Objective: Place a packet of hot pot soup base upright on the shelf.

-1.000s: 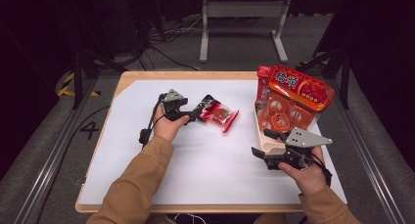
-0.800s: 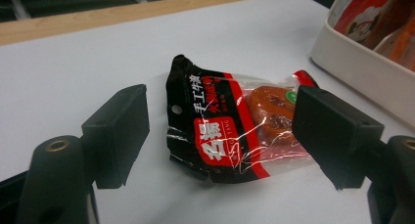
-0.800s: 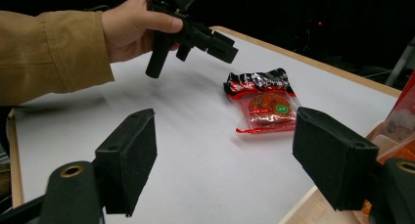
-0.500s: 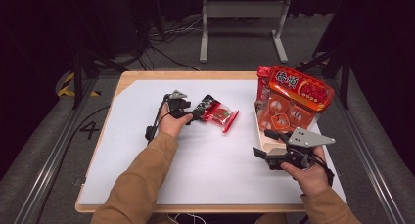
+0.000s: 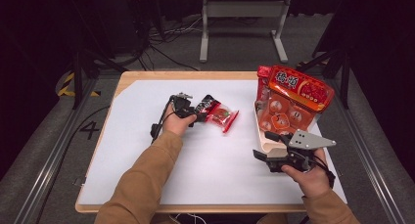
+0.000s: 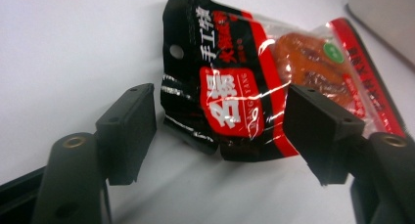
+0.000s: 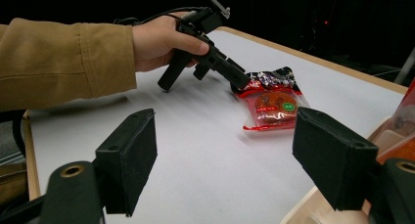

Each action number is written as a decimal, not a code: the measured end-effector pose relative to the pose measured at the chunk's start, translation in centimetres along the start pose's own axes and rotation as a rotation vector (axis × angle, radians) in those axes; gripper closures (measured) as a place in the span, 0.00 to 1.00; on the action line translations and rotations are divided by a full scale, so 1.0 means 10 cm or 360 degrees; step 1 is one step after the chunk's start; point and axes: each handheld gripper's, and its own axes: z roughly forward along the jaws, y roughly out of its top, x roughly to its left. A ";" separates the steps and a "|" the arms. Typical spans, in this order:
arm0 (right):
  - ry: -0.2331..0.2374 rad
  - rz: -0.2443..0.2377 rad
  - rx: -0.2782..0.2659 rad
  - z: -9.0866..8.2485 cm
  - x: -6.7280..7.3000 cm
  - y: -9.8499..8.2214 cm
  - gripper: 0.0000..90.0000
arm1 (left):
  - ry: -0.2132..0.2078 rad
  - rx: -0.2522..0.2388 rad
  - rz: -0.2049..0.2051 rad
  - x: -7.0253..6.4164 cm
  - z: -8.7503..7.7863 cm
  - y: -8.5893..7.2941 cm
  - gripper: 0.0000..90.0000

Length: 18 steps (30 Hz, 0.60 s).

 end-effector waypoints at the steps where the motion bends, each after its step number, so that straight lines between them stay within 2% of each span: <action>1: 0.0000 0.0000 0.0000 0.00 0.00 0.00 0.28 | 0.0000 0.0000 0.0000 0.00 0.00 0.00 0.39; 2: 0.0001 0.0000 0.0004 0.00 0.00 0.00 0.28 | 0.0042 0.0008 0.0046 -0.01 0.00 0.00 0.43; 4: 0.0001 0.0000 0.0005 0.00 0.00 0.00 0.28 | 0.0053 0.0012 0.0053 -0.02 0.00 0.00 0.48; 5: -0.0001 -0.0002 0.0006 0.00 0.00 0.00 0.28 | 0.0091 0.0024 0.0098 -0.02 -0.01 0.00 0.48; 6: -0.0003 -0.0003 0.0006 0.00 0.00 0.00 0.28 | 0.0143 0.0035 0.0175 -0.01 -0.01 0.00 0.57; 7: -0.0004 -0.0003 0.0005 0.00 0.00 0.00 0.28 | 0.0153 0.0039 0.0197 -0.01 -0.01 0.00 0.65; 9: -0.0006 0.0001 0.0010 0.00 0.00 0.00 0.28 | 0.0174 0.0052 0.0232 -0.02 -0.02 0.00 0.72; 11: -0.0012 0.0000 0.0015 0.00 -0.01 -0.01 0.28 | 0.0133 0.0062 0.0213 -0.05 -0.01 0.00 0.84; 13: -0.0015 0.0000 0.0015 0.00 -0.01 -0.01 0.28 | 0.0133 0.0074 0.0245 -0.07 0.00 0.00 0.92; 18: -0.0023 0.0004 0.0011 -0.01 -0.02 -0.01 0.28 | 0.0107 0.0023 0.0249 -0.12 -0.06 0.03 0.97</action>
